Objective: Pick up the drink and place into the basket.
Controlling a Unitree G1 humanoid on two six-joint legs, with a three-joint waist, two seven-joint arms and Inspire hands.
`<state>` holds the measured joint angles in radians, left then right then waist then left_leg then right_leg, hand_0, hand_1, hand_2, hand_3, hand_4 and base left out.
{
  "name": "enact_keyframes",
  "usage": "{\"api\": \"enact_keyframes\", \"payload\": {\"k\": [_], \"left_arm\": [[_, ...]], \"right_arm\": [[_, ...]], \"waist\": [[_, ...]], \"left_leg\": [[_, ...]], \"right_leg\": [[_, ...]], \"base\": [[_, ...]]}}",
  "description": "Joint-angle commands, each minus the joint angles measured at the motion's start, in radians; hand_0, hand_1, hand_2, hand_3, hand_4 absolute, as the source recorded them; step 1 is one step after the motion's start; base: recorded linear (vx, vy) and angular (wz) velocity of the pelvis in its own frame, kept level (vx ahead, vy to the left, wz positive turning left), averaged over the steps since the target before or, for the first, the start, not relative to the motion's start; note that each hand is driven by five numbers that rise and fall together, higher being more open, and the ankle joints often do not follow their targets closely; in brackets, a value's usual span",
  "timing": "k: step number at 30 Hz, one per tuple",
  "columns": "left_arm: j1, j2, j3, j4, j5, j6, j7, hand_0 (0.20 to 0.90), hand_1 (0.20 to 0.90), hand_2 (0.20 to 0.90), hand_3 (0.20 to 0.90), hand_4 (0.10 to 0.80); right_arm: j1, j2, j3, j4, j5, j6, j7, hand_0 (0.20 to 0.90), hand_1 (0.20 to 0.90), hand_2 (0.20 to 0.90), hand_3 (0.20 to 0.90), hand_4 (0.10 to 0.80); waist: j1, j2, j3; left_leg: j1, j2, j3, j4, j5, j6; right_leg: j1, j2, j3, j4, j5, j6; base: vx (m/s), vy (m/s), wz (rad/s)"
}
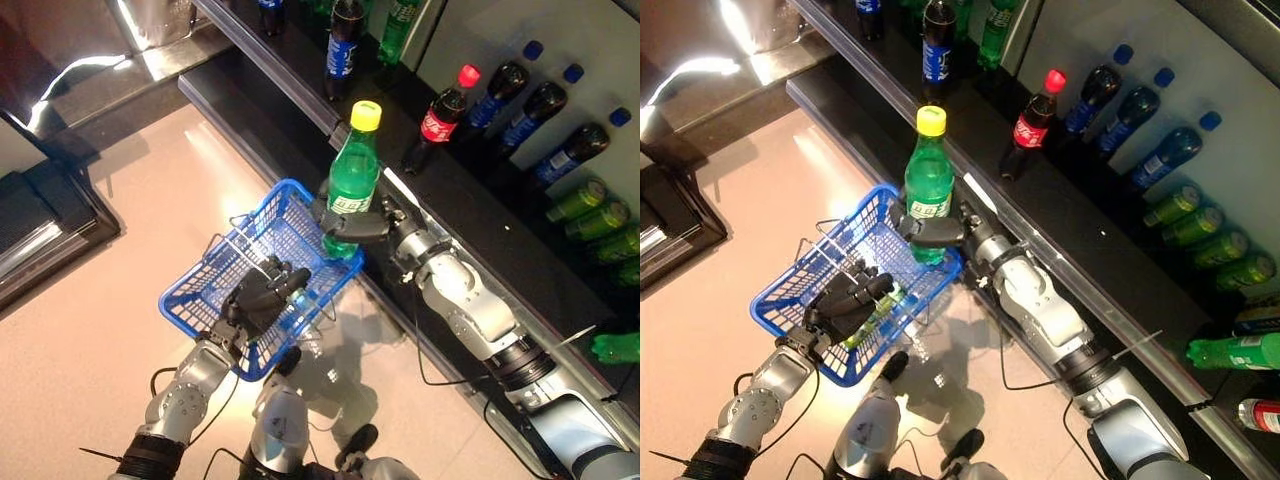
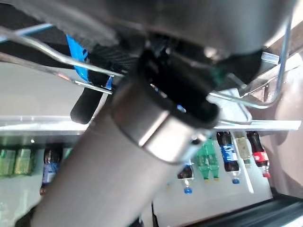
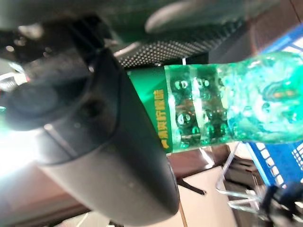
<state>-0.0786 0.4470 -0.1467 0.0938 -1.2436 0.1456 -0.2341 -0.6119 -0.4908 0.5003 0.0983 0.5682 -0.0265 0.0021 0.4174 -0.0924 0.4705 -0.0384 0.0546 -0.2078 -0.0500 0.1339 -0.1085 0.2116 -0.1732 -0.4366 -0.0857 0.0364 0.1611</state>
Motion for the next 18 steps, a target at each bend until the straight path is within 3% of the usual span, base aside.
{"api": "enact_keyframes", "payload": {"k": [1, 18], "left_arm": [[-0.042, -0.034, -0.072, -0.263, -0.108, -0.068, -0.21, 0.3, 0.3, 0.3, 0.2, 0.1], [-0.056, -0.021, -0.106, -0.422, -0.155, -0.002, -0.312, 0.3, 0.3, 0.3, 0.2, 0.1]], "right_arm": [[0.026, 0.051, 0.027, -0.133, -0.019, -0.211, 0.019, 0.3, 0.3, 0.3, 0.2, 0.1], [0.01, 0.057, 0.117, -0.073, -0.14, -0.224, -0.036, 0.3, 0.3, 0.3, 0.2, 0.1]], "waist": [[-0.012, -0.014, -0.332], [0.015, -0.01, -0.338]], "left_leg": [[0.044, -0.012, 0.016, -0.037, -0.054, 0.02], [0.034, -0.018, -0.007, -0.037, -0.048, 0.016]], "right_leg": [[0.026, 0.014, -0.029, 0.021, -0.033, -0.014], [0.026, 0.01, -0.043, 0.021, -0.032, -0.014]], "base": [[0.0, 0.0, 0.0], [0.002, 0.004, 0.04]]}}
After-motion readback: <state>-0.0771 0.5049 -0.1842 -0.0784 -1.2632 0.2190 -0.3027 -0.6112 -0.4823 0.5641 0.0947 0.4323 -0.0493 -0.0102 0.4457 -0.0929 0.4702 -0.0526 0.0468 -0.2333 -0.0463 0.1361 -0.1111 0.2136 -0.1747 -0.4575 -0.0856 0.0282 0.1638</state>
